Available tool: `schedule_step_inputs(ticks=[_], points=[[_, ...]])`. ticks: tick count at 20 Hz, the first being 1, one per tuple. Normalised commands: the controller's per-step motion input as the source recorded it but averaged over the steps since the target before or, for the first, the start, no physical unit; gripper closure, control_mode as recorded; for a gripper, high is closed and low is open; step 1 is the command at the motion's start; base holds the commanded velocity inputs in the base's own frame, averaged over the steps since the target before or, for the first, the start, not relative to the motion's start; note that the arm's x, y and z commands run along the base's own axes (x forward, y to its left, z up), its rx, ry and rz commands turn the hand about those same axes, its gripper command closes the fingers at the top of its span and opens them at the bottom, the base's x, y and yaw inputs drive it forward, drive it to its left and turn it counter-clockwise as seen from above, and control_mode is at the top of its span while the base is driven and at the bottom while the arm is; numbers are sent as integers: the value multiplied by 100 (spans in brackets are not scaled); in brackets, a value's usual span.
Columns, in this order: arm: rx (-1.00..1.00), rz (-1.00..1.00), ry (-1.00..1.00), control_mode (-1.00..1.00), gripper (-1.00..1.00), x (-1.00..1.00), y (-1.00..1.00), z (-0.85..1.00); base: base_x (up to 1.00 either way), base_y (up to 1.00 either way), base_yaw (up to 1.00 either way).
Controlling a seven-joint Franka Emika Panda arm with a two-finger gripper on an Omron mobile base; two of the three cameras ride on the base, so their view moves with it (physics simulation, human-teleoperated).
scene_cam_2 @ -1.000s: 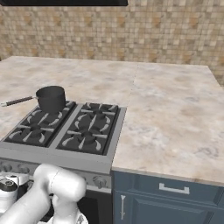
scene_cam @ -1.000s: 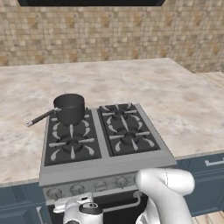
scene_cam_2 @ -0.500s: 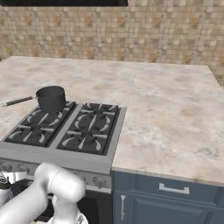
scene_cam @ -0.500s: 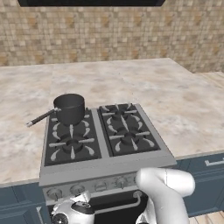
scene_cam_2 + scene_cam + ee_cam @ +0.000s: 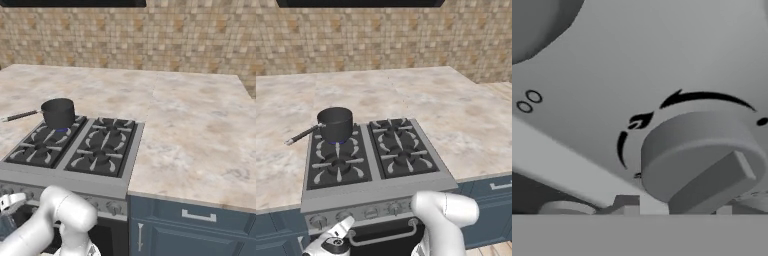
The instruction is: Turn on the rear left burner of the stove.
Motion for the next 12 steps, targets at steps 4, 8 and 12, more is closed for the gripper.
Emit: schedule_step_inputs(ticks=[4, 8, 12], points=[[-50, 35, 0, -100, 100, 25, -38, 0, 0, 0, 0], [-43, 36, 0, -100, 100, 4, -52, 0, 0, 0, 0], [-27, 38, 0, -100, 100, 0, -51, 0, 0, 0, 0]])
